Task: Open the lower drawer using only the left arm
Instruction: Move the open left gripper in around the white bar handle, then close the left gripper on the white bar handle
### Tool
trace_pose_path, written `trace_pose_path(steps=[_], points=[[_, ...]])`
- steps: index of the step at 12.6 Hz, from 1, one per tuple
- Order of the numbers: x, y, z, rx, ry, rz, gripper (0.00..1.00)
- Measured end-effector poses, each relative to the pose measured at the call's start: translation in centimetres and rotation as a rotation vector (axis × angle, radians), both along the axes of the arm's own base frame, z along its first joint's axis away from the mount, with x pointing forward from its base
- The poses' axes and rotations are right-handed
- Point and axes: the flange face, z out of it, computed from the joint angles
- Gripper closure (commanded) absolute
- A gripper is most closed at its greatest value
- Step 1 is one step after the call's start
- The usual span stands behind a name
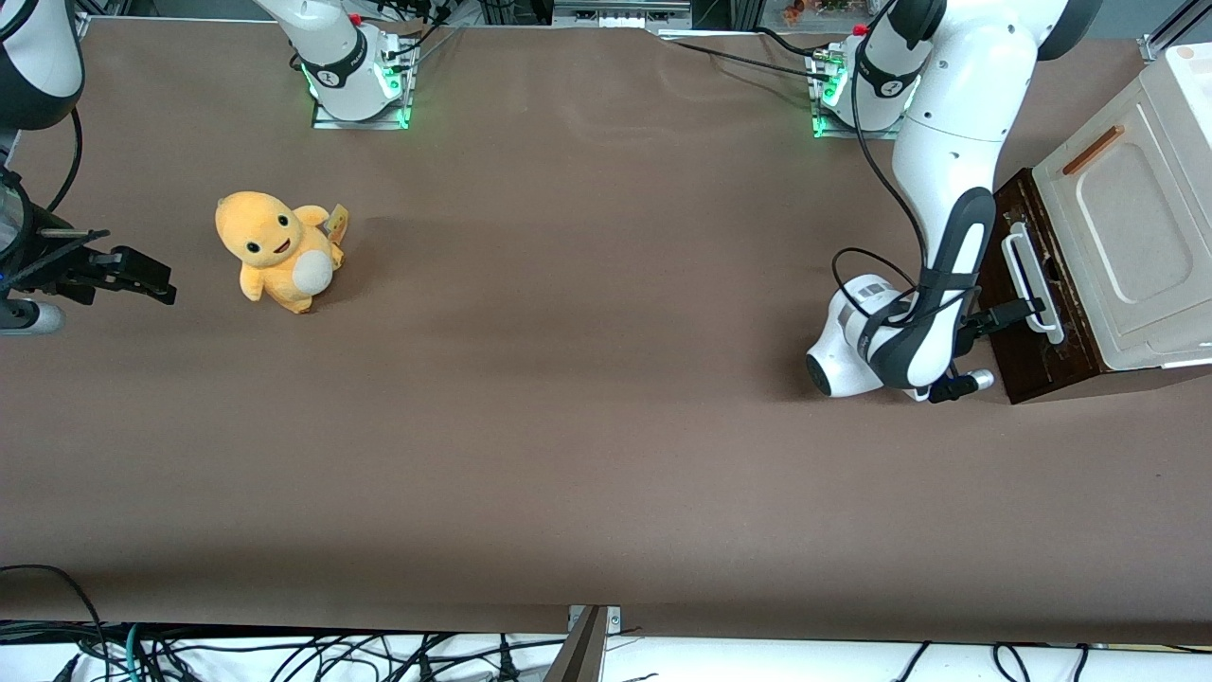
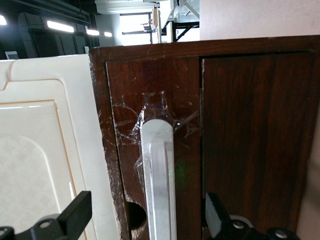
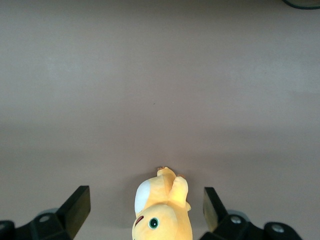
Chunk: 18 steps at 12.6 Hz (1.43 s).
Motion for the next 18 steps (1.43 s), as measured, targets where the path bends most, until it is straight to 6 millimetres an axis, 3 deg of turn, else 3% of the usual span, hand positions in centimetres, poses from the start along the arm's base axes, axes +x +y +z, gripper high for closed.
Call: trace_pose_path(steps=[3, 12, 18], points=[[0.0, 0.2, 0.0, -0.001, -0.001, 0.004, 0.12], [-0.3, 1.5, -0.3, 0.002, 0.008, 0.024, 0.15], [-0.7, 1.6, -0.7, 0.012, 0.002, 0.026, 0.36]])
